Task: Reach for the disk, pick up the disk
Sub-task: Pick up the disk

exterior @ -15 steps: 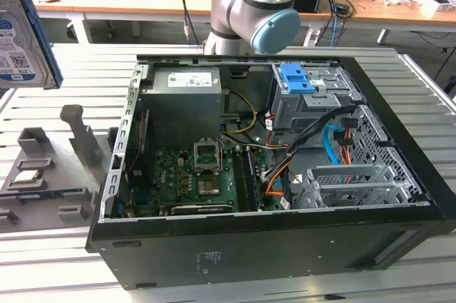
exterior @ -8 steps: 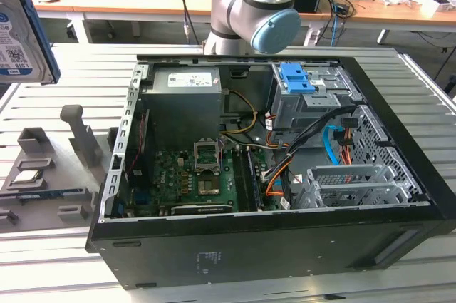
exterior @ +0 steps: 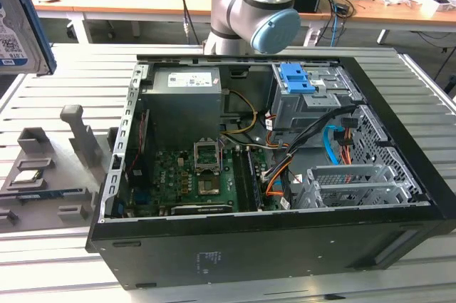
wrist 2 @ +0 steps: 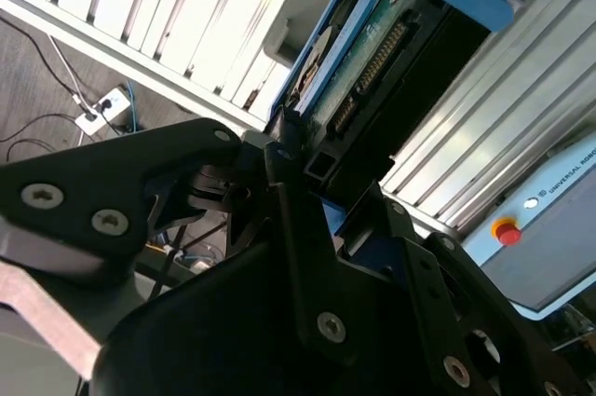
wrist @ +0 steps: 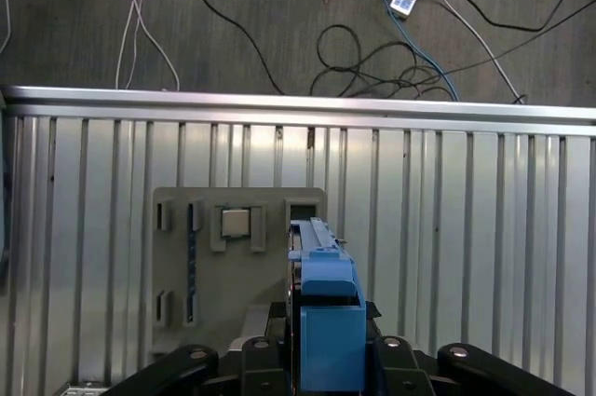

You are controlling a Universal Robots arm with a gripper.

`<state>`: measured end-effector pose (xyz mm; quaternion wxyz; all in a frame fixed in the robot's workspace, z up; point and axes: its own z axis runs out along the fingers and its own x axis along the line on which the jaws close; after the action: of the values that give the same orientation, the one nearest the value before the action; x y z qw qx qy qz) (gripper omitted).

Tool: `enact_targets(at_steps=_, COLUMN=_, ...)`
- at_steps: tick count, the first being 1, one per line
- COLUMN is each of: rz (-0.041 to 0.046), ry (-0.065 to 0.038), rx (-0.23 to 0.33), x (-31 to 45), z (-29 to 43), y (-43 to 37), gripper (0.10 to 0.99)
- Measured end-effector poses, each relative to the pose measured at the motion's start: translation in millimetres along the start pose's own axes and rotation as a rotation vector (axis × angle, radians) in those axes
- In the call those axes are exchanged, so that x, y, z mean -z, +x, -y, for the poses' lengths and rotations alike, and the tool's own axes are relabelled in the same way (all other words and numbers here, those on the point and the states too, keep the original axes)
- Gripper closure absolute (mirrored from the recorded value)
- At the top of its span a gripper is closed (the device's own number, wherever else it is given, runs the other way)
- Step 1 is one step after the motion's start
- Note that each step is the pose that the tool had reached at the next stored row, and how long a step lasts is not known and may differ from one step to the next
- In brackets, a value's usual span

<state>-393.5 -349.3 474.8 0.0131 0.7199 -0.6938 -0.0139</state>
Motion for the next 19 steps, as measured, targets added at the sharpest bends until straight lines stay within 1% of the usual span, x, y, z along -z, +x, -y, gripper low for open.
enact_targets(at_steps=7, rz=-0.0001, ry=0.0, rx=0.0, x=18.7, z=-0.7, y=-0.1, gripper=0.718)
enact_targets(at_steps=8, rz=-0.0001, ry=0.0, rx=0.0, x=20.0, z=-0.7, y=-0.1, gripper=0.718)
enact_targets(at_steps=14, rz=-0.0002, ry=0.0, rx=0.0, x=20.7, z=-0.5, y=-0.2, gripper=0.718)
enact_targets(at_steps=17, rz=-0.0002, ry=0.0, rx=0.0, x=20.7, z=2.9, y=0.0, gripper=0.718)
enact_targets(at_steps=19, rz=-0.0002, ry=0.0, rx=0.0, x=21.1, z=10.1, y=0.3, gripper=0.718)
